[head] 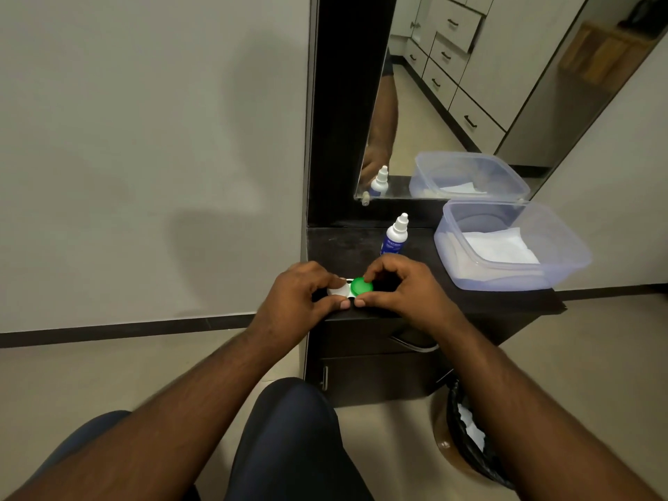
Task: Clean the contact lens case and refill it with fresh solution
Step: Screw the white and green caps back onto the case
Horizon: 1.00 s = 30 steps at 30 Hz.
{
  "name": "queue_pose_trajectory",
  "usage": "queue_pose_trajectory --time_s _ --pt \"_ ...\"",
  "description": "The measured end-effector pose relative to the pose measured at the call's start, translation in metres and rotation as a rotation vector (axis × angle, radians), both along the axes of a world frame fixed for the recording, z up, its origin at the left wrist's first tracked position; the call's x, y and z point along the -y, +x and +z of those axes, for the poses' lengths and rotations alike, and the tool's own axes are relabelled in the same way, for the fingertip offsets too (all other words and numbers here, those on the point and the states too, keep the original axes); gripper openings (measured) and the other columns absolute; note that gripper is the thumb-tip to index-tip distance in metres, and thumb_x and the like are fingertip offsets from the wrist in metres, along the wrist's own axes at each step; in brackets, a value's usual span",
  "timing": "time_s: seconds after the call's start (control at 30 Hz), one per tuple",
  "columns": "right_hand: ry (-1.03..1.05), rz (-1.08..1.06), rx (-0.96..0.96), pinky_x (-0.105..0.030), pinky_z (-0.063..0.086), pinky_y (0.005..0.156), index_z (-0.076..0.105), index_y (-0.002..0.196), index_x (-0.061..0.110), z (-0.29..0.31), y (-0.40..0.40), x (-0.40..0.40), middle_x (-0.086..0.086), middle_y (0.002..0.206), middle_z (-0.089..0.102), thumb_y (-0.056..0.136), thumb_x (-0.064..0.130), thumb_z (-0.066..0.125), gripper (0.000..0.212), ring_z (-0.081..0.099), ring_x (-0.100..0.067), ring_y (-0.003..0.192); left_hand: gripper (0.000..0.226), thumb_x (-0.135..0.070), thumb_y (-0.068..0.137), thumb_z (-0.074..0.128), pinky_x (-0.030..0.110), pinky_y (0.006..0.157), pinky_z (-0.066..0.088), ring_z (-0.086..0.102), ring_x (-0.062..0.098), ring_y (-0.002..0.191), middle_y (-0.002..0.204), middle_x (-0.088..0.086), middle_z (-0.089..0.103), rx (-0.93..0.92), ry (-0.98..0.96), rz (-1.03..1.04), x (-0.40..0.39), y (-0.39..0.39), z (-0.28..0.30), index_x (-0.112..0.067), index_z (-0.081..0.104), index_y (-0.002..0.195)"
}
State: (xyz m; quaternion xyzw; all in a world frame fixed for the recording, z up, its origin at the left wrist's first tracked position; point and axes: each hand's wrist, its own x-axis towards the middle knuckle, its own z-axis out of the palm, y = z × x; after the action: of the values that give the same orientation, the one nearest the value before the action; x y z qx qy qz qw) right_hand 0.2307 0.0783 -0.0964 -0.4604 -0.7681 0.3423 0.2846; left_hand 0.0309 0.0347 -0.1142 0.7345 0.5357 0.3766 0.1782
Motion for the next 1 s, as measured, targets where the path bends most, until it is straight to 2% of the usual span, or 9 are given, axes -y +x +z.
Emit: queue_pose_trajectory --time_s 0.07,0.17,0.3,0.4,0.5,0.67,0.83,0.9,1.0 --pt "0.082 -0.001 0.054 -0.014 0.047 0.07 0.062 0.086 0.019 -0.002 -0.002 0.001 0.012 0.088 0.06 0.067 0.024 0.084 0.029 0.057 -0.004 0.085 0.032 -0.025 0.076 0.078 0.03 0.076 0.052 0.06 0.014 0.089 0.097 0.004 0.07 -0.014 0.003 -0.002 -0.001 0.0 0.0 -0.012 0.073 0.105" --pt "0.133 0.041 0.034 -0.018 0.049 0.074 0.063 0.088 0.018 0.0 0.003 0.002 0.01 0.09 0.06 0.074 0.022 0.078 0.022 0.057 -0.007 0.088 0.032 -0.025 0.076 0.078 0.031 0.077 0.052 0.06 0.014 0.089 0.097 0.003 0.07 -0.005 -0.002 -0.001 0.0 0.002 0.001 -0.013 0.073 0.105" --pt "0.067 0.083 -0.022 -0.022 0.051 0.085 0.065 0.099 0.016 0.003 0.01 -0.001 0.007 0.112 0.061 0.079 0.006 0.07 0.023 0.059 -0.009 0.099 0.034 -0.028 0.075 0.078 0.032 0.077 0.052 0.06 0.014 0.089 0.097 0.002 0.069 -0.002 -0.013 -0.001 0.0 0.002 0.0 -0.014 0.073 0.105" --pt "0.01 0.063 0.014 -0.03 0.052 0.089 0.065 0.102 0.023 0.001 0.01 -0.002 0.008 0.11 0.064 0.08 0.011 0.07 0.025 0.06 -0.007 0.101 0.034 -0.028 0.075 0.078 0.027 0.075 0.049 0.058 0.013 0.089 0.097 0.002 0.069 -0.004 -0.013 0.012 0.0 0.002 0.0 -0.014 0.073 0.106" --pt "0.01 0.06 0.038 -0.026 0.051 0.086 0.066 0.104 0.025 0.002 0.008 -0.002 0.01 0.103 0.063 0.077 0.019 0.075 0.029 0.058 -0.005 0.098 0.034 -0.028 0.077 0.077 0.019 0.075 0.044 0.057 0.011 0.09 0.099 0.002 0.068 -0.025 -0.023 0.008 -0.001 0.003 0.0 -0.014 0.072 0.107" --pt "0.107 0.06 0.135 -0.025 0.048 0.081 0.068 0.106 0.022 -0.001 0.001 -0.002 0.012 0.097 0.061 0.075 0.033 0.077 0.035 0.055 -0.005 0.095 0.032 -0.029 0.077 0.076 0.026 0.077 0.047 0.057 0.012 0.091 0.099 0.002 0.068 -0.041 -0.016 -0.021 -0.002 0.001 0.002 -0.015 0.072 0.106" --pt "0.029 0.12 0.083 -0.016 0.044 0.093 0.059 0.123 0.031 0.005 0.007 0.001 0.021 0.115 0.055 0.084 0.016 0.066 0.042 0.052 0.0 0.111 0.032 -0.029 0.077 0.076 0.026 0.075 0.047 0.056 0.012 0.089 0.097 0.001 0.068 -0.014 -0.009 -0.01 0.0 0.001 0.0 -0.014 0.072 0.105" --pt "0.051 0.13 0.134 -0.016 0.041 0.095 0.062 0.121 0.029 0.004 0.007 0.0 0.021 0.113 0.055 0.082 0.014 0.068 0.042 0.049 0.0 0.112 0.032 -0.028 0.078 0.076 0.027 0.075 0.048 0.056 0.011 0.088 0.097 0.001 0.068 -0.005 -0.021 -0.012 0.0 0.002 0.001 -0.014 0.072 0.105" --pt "0.089 0.1 0.129 -0.023 0.046 0.088 0.068 0.107 0.025 0.0 0.005 -0.001 0.015 0.103 0.06 0.078 0.024 0.074 0.029 0.053 -0.004 0.103 0.032 -0.029 0.077 0.076 0.027 0.075 0.049 0.056 0.012 0.088 0.097 0.002 0.068 -0.011 -0.021 -0.015 0.0 0.001 0.001 -0.014 0.072 0.105"
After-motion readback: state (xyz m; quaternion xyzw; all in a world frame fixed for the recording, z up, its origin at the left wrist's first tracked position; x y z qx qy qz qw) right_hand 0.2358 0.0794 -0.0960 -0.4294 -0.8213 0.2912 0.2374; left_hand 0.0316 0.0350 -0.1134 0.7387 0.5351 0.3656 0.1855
